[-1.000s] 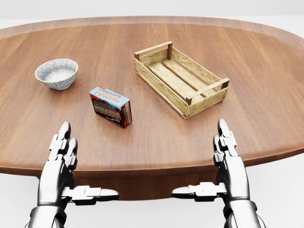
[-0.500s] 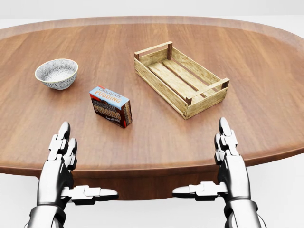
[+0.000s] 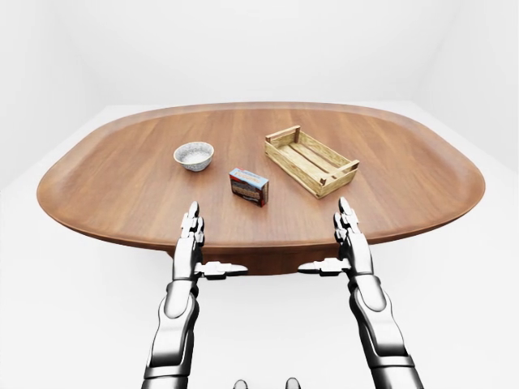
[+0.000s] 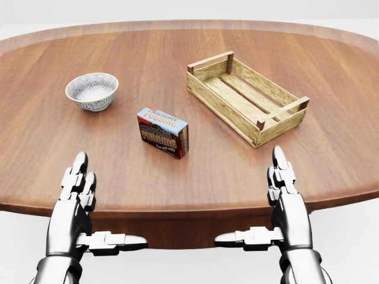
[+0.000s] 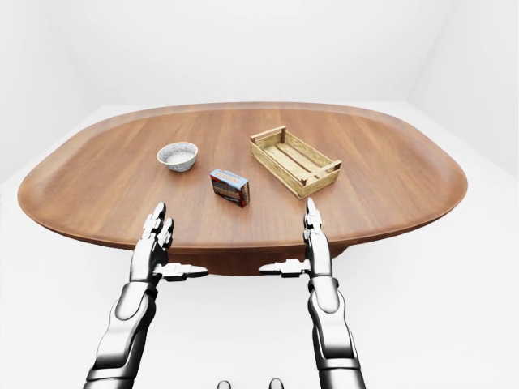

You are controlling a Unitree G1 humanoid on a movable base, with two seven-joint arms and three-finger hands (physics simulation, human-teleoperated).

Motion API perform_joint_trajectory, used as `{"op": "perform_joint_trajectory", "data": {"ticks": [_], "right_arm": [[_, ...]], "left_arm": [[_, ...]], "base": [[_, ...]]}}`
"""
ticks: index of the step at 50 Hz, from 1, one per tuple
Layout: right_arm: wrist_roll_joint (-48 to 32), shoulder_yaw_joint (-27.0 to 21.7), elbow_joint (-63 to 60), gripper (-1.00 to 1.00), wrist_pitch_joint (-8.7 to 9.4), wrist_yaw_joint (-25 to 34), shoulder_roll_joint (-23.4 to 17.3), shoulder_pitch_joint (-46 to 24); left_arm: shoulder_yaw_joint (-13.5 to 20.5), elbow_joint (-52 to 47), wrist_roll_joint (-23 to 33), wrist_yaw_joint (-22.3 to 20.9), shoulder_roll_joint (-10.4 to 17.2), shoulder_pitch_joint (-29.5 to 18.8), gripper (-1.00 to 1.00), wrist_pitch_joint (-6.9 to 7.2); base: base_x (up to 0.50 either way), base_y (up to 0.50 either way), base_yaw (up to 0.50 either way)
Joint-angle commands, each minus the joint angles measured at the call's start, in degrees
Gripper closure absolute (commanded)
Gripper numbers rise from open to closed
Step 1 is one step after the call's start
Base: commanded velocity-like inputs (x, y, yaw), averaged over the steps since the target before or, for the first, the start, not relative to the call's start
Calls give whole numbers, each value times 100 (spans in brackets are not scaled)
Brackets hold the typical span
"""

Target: Pick up the chocolate pudding and put it in the tray.

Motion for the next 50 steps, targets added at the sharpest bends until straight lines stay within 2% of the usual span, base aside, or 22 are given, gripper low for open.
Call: {"op": "perform_joint_trajectory", "data": {"ticks": [1,10,12,15,16,18,20,22,24,26,29,31,33,34,35,40,50], "right_arm": [[-22,9,-34,-100,11,7,2,23],[-5,-1,-94,-100,43,7,8,38],[-25,-3,-137,-100,-75,-13,8,62],[-73,4,-237,-100,-154,-51,13,104],[-165,18,-414,-100,-251,-104,9,165],[-258,35,-637,-100,-255,-148,20,239],[-436,62,-911,-100,-255,-214,19,321],[-518,50,-1266,-100,-255,-268,39,384],[-543,30,-1945,-100,-143,-323,75,454],[-689,45,-2256,-100,-231,-394,80,510],[-807,105,-2899,-100,-51,-401,119,645],[-874,144,-3185,-100,-43,-412,138,700],[-898,197,-3459,-100,66,-390,158,757],[-930,218,-3530,-100,51,-396,158,779],[-983,219,-3486,-100,-57,-423,147,789],[-1001,186,-3499,-100,4,-430,151,748],[-1041,217,-3526,-100,34,-427,153,737]], "left_arm": [[-5,-16,7,-7,1,16,-100,-7],[-4,-35,8,-9,-2,18,-100,13],[-1,4,8,-10,-1,4,-100,-15],[-1,33,10,-7,-1,-6,-100,-32],[-4,16,11,-6,-1,0,-100,-19],[-9,-9,15,-2,-4,5,-100,9],[-6,56,18,-3,-2,-7,-100,-35],[-10,5,19,-1,-2,8,-100,10],[-6,24,18,0,-2,1,-100,6],[-5,35,18,3,-1,-10,-100,13],[0,41,12,5,-1,-10,-100,16],[1,30,9,8,-1,-13,-100,34],[7,79,6,8,2,-28,-100,1],[5,62,6,11,1,-23,-100,15],[5,78,6,12,0,-26,-100,8],[2,13,2,28,-3,-25,-100,88],[23,131,-18,27,9,-69,-100,23]], "base": [[0,25,0],[0,19,0],[0,0,0],[0,0,0],[0,0,0],[0,0,0],[0,0,0],[0,0,0],[0,0,0],[0,0,0],[0,0,0],[0,0,0],[0,0,0],[0,0,0],[0,0,0],[0,0,0],[0,0,0]]}}
